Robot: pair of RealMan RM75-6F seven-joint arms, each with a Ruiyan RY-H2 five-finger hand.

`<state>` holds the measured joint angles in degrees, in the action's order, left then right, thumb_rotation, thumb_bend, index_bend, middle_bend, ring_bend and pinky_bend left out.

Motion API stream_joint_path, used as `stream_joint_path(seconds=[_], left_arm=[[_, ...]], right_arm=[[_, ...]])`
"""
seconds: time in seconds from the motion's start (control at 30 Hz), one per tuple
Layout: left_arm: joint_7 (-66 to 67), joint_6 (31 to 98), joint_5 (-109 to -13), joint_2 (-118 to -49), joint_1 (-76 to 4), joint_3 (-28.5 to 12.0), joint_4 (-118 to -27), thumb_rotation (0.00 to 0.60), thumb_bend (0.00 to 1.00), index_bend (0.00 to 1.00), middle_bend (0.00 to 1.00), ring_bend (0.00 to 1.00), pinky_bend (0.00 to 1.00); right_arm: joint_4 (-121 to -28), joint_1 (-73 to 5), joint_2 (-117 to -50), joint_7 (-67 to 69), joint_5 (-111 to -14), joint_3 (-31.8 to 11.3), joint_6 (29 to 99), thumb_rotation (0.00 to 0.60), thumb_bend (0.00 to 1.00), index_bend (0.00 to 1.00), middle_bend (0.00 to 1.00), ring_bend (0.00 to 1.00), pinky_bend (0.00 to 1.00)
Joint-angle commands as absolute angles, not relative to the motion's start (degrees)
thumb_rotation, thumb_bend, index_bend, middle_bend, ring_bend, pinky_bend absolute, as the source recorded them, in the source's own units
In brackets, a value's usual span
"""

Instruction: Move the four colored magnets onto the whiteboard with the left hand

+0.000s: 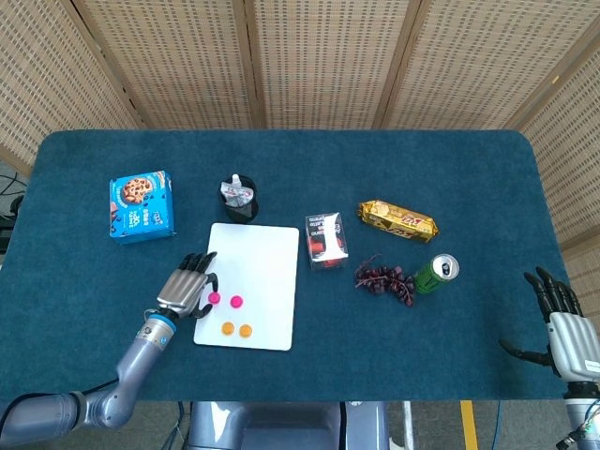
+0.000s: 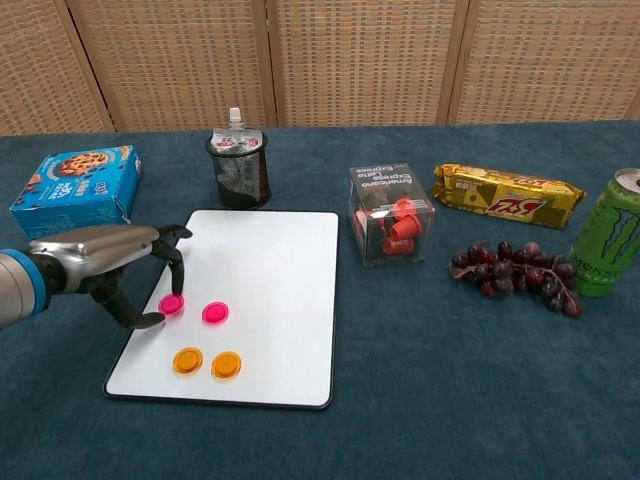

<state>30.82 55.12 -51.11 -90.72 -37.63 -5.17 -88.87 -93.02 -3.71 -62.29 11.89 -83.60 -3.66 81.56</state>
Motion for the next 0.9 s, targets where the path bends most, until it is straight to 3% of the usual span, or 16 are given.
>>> stream_joint_path(seconds=[0.03, 0.77, 0.9], left_arm=[[30.6, 55.0, -50.9, -90.9, -37.8, -5.0, -88.9, 0.6, 0.35, 0.62, 0.0, 0.0, 0.0], [31.7, 55.9, -48.8, -92.7, -38.8, -4.8, -87.4, 0.6, 0.34, 0.62, 0.0, 0.0, 0.0], [31.5, 55.9, -48.9, -92.6, -38.9, -4.6, -87.5, 0.6, 0.33, 0.57, 0.0, 0.0, 0.0]], right_arm=[[-93.0, -3.7, -62.3, 11.9, -83.6, -3.7, 81.5, 0.6, 0.05, 0.02, 0.0, 0.0, 0.0], [-93.1, -3.8, -62.2, 12.2, -83.5, -3.6, 81.4, 0.6, 0.05, 0.02, 0.0, 0.0, 0.0], [-93.0, -3.8, -62.2, 12.2, -83.5, -3.7, 81.4, 0.6, 0.05, 0.02, 0.0, 0.0, 0.0]])
